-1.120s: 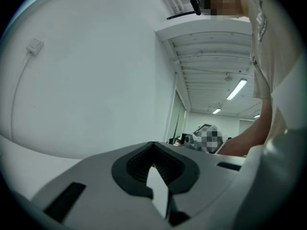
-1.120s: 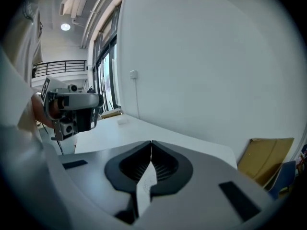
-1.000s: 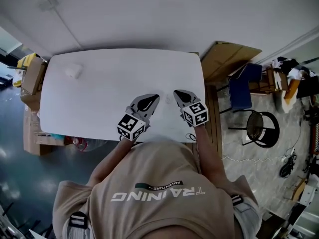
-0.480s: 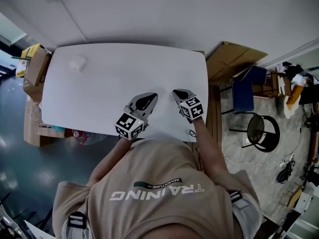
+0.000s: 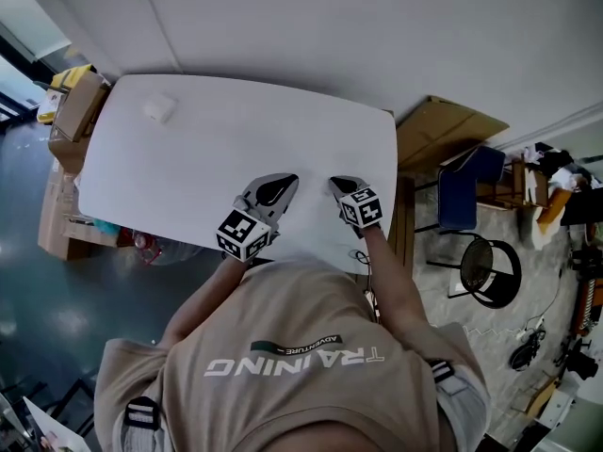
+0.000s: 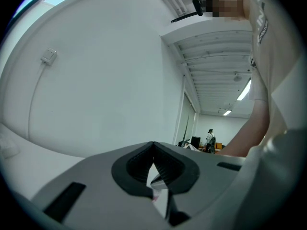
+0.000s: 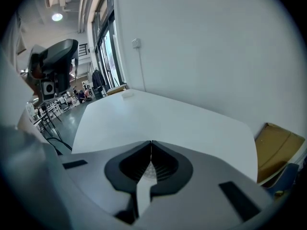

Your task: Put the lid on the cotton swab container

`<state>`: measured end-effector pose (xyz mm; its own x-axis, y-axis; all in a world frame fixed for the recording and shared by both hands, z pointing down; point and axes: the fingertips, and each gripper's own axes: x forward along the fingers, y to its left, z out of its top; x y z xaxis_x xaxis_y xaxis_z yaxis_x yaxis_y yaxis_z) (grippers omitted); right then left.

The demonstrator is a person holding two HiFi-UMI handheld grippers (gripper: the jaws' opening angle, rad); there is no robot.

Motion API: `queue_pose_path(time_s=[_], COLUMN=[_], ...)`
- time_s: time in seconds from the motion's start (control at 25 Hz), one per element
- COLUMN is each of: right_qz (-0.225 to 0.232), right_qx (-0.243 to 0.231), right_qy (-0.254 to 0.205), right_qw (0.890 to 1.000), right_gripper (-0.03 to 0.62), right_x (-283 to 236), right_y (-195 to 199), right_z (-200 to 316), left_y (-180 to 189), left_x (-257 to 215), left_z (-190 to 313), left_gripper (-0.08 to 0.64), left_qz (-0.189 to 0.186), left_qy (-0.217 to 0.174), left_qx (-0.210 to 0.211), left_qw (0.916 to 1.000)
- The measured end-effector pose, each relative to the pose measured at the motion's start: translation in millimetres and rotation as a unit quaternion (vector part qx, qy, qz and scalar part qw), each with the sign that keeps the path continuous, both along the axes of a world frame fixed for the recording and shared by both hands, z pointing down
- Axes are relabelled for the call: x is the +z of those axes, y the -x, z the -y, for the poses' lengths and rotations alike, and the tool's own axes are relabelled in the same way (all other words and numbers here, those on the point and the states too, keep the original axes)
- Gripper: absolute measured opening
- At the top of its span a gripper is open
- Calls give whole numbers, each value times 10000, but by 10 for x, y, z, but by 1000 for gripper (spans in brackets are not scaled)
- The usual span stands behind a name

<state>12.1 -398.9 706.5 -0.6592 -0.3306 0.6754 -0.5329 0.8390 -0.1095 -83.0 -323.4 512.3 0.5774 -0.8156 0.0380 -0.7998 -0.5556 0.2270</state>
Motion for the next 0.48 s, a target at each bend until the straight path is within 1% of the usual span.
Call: queue_pose_path(time_s=[0.16,0.36,0.48], right_qz=[-35,-249,-377], right_qx=[-25,-100,-149], right_qy=[-4,-76,-171], right_qw=[10000,9996,9990], right_gripper=[18,18,18], right_x=[50,104,108], right_y=[13,43,49], right_z=[-4,-22,-26], left_y=[60,109,73], left_x=[22,46,41], left_z=[-75,-162,-188], left_gripper=[12,12,12], left_qz=[13,42,50], left_qy=[22,60,52], left_qx=[-109,-168,-137], left_qw=[9999,9998,9999])
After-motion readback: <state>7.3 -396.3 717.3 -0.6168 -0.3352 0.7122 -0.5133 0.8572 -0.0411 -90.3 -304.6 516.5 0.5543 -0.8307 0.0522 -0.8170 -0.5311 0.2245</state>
